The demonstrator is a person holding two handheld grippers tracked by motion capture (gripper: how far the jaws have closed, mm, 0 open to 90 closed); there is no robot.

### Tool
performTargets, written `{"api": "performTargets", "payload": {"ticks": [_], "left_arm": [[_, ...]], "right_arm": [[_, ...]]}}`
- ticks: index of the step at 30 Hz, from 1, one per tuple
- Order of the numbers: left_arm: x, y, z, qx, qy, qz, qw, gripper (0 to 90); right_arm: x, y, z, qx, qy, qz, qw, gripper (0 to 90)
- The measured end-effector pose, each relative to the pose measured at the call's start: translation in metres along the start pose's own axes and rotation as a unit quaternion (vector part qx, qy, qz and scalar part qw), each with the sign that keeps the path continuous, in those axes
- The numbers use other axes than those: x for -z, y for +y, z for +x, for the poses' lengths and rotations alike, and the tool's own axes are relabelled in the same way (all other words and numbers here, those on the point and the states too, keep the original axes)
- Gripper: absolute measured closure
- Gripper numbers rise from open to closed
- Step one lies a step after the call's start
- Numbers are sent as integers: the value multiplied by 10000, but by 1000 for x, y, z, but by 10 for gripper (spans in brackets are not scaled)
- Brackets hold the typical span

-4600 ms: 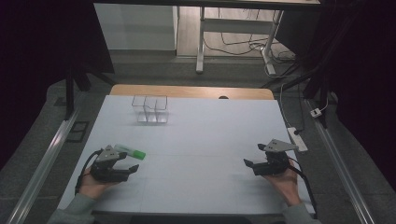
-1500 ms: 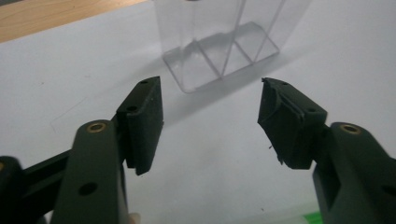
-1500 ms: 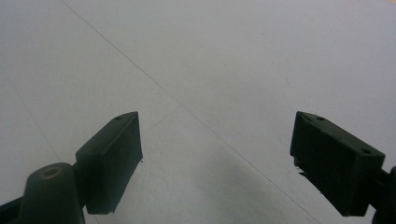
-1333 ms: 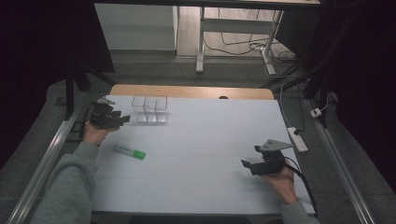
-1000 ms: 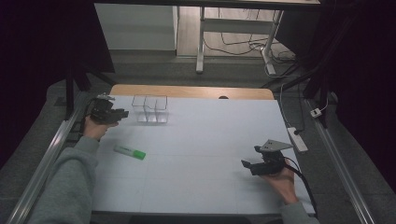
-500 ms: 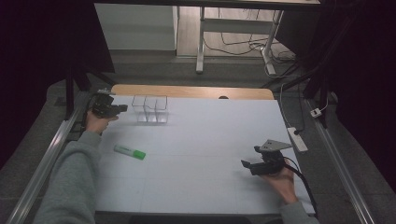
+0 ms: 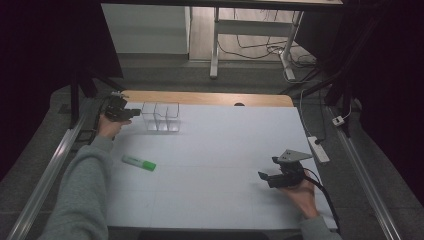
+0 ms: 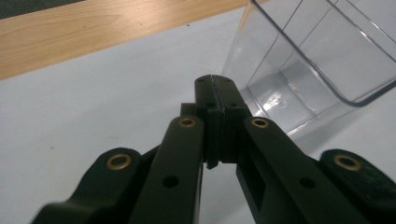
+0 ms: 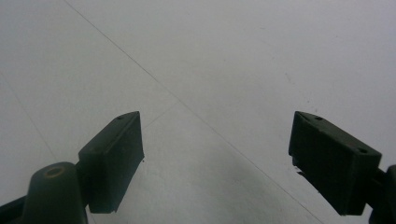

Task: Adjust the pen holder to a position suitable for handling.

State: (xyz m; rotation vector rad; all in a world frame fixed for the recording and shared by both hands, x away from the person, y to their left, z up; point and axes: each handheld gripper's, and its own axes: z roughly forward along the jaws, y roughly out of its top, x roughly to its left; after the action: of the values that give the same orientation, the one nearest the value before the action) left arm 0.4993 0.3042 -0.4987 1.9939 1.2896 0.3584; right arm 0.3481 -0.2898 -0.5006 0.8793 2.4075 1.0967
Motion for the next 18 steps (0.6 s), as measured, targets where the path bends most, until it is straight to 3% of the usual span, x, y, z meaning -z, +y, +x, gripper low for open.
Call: {"api": "performTargets", "payload": {"ticks": [5, 18], "left_arm": [[-6, 2, -6, -115, -4, 68, 9999, 895], [-9, 3, -8, -120, -82, 90, 9999, 895]], "right_arm": [[0, 0, 0, 0, -12, 12, 10000, 174], [-2, 0, 0, 15, 23, 35, 10000, 174]]}}
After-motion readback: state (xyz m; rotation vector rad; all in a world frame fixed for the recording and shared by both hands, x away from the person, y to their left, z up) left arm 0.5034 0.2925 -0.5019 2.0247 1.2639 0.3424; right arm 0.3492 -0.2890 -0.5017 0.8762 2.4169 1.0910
